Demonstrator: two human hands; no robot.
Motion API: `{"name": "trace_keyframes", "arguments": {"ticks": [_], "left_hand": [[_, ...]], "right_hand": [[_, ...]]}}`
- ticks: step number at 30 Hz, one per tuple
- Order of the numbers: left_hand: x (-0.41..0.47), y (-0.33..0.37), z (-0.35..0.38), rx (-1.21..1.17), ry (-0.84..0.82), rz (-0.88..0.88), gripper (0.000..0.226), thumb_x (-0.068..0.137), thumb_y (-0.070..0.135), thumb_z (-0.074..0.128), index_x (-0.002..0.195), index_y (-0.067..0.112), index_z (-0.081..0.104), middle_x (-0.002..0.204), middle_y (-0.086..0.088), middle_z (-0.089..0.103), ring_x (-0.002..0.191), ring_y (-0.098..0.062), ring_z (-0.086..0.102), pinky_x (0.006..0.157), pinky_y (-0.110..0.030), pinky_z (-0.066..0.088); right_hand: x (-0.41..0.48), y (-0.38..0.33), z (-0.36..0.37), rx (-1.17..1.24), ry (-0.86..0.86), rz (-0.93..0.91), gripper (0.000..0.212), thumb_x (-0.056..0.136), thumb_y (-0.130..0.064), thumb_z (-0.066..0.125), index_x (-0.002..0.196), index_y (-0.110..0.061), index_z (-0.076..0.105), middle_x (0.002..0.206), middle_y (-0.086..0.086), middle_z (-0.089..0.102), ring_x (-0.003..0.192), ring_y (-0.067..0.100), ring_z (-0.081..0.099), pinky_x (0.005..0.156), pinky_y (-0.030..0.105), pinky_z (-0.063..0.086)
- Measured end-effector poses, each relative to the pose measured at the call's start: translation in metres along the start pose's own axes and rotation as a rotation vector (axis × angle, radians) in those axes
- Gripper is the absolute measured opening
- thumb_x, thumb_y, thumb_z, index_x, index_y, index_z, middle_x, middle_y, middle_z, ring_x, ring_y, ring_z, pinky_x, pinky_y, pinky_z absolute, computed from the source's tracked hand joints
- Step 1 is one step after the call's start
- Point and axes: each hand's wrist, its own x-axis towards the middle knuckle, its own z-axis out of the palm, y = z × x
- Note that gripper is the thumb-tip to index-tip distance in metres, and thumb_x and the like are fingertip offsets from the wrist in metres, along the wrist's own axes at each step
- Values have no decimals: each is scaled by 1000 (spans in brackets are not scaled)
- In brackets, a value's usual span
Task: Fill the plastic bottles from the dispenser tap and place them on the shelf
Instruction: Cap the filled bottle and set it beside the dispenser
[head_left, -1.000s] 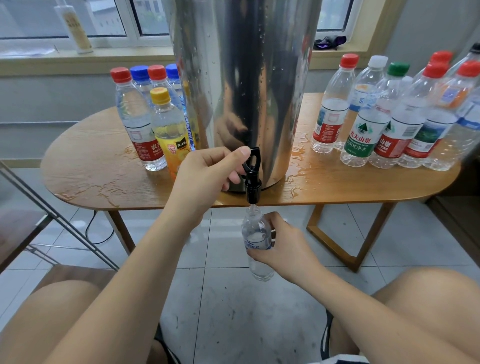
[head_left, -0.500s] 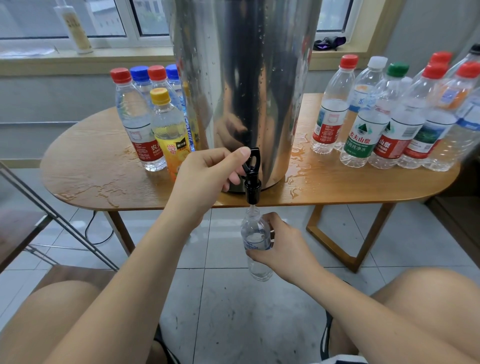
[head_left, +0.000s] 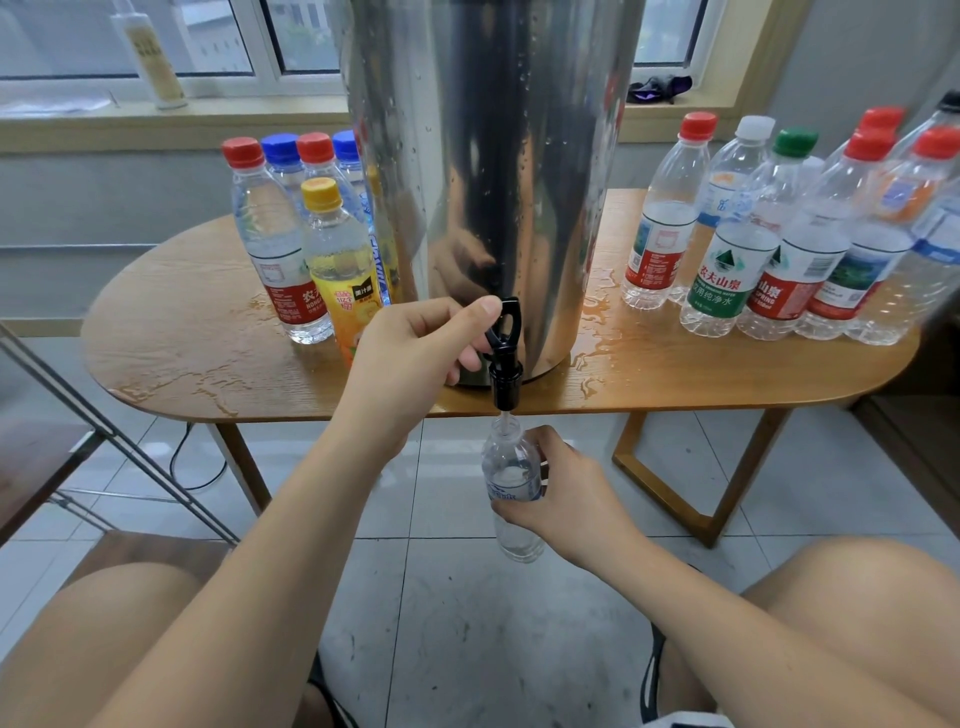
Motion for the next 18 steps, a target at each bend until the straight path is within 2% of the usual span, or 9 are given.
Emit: {"name": "trace_keyframes", "arguments": {"ticks": [9, 18], "left_hand": [[0, -1, 0, 4, 4, 7, 43, 103, 50, 70, 73, 20, 77, 71, -5, 72, 67, -10, 59, 72, -28, 51], [-2, -1, 3, -5, 20, 28, 43, 104, 47, 70, 73, 17, 75, 70, -4, 72, 66, -11, 59, 73, -27, 53]], "right_hand": [[0, 0, -1, 15, -5, -6, 66, 73, -43, 93, 127, -34, 55, 111, -20, 65, 101, 8, 67, 86, 36, 61], [1, 2, -1, 27, -2, -4, 62, 74, -42, 92, 123, -34, 56, 106, -21, 63, 97, 7, 66, 80, 30, 59]]}}
